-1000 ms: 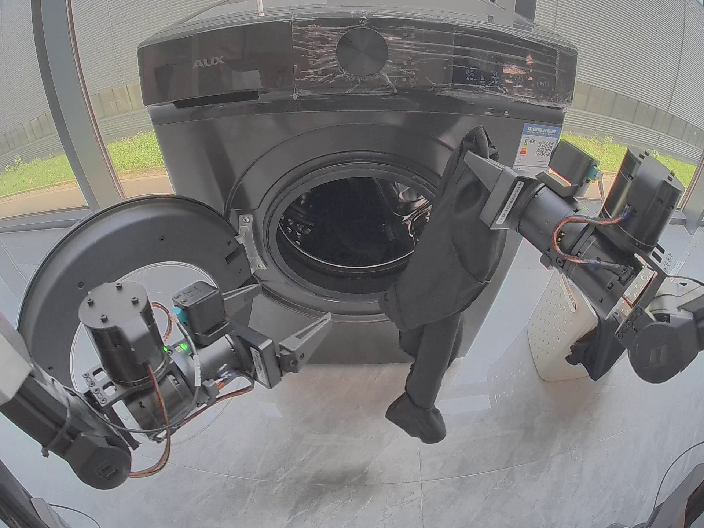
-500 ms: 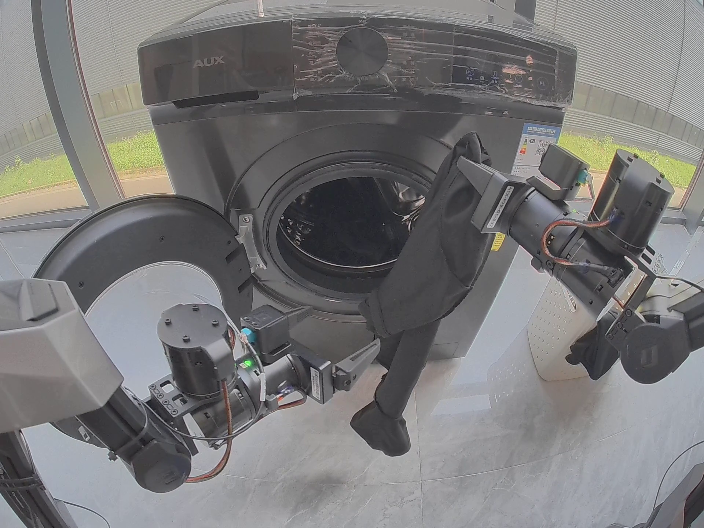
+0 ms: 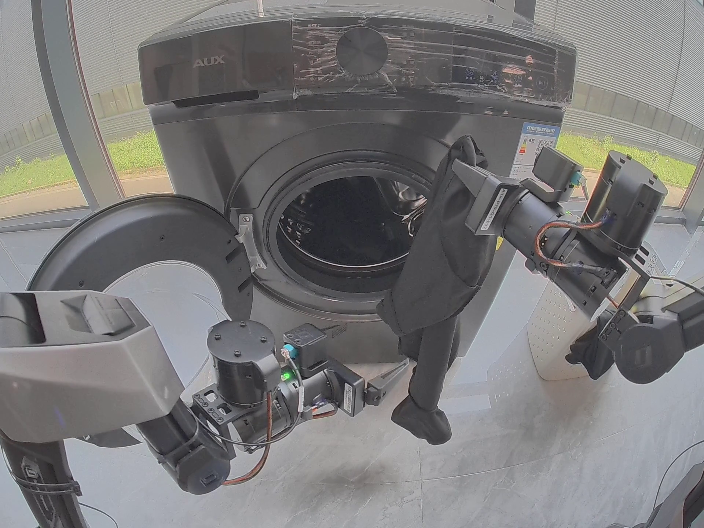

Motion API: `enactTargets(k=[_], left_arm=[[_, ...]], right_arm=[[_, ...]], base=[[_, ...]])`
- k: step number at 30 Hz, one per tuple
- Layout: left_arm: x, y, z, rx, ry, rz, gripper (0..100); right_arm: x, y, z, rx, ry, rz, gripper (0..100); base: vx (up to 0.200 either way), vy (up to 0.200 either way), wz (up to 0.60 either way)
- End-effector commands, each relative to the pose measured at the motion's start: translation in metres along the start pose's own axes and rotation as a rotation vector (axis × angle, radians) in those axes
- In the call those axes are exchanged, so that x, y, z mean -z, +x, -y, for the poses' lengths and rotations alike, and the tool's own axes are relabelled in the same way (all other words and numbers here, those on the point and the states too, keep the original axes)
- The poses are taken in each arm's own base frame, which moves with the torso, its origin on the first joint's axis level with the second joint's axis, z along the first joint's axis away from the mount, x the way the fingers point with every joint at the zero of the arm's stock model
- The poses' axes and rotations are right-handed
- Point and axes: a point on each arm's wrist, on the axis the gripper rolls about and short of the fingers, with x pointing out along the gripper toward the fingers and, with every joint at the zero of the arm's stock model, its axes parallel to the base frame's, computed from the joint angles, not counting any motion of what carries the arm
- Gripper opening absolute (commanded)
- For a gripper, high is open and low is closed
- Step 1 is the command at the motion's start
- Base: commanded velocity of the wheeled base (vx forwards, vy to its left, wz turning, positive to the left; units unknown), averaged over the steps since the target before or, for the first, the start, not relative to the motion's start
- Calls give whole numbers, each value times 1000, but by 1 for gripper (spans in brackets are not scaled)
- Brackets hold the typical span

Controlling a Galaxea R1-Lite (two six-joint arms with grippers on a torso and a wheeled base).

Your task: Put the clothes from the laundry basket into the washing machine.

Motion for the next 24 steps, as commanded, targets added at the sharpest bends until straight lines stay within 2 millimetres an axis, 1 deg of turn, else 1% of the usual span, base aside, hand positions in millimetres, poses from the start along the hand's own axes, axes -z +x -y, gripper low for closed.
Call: enactTargets(k=[1, 9, 10, 11, 12, 13, 15, 16, 24], left_arm=[[18, 14, 0, 9, -2, -32, 100], [30, 36, -7, 32, -2, -5, 100], [31, 37, -7, 32, -2, -3, 100], [30, 45, -10, 13, 2, 25, 100], [31, 45, -11, 10, 3, 25, 100], [30, 51, -18, -23, 14, 54, 100], [27, 54, -21, -41, 25, 82, 100], [27, 54, -21, -41, 25, 83, 0], [22, 53, -17, -31, 32, 115, 0]], right_arm=[[1, 0, 0, 1, 0, -3, 0], [2, 0, -2, -5, 1, -2, 0], [2, 0, -2, -5, 1, -2, 0], [2, 0, -2, -6, 1, -4, 0], [2, 0, -2, -6, 1, -4, 0], [2, -1, -2, -5, 1, -4, 0], [2, -1, -2, -5, 1, -2, 0], [2, -1, -2, -5, 1, -2, 0], [4, 0, -2, -6, 3, -4, 0]], base=[[0, 0, 0], [0, 0, 0], [0, 0, 0], [0, 0, 0], [0, 0, 0], [0, 0, 0], [0, 0, 0], [0, 0, 0], [0, 0, 0]])
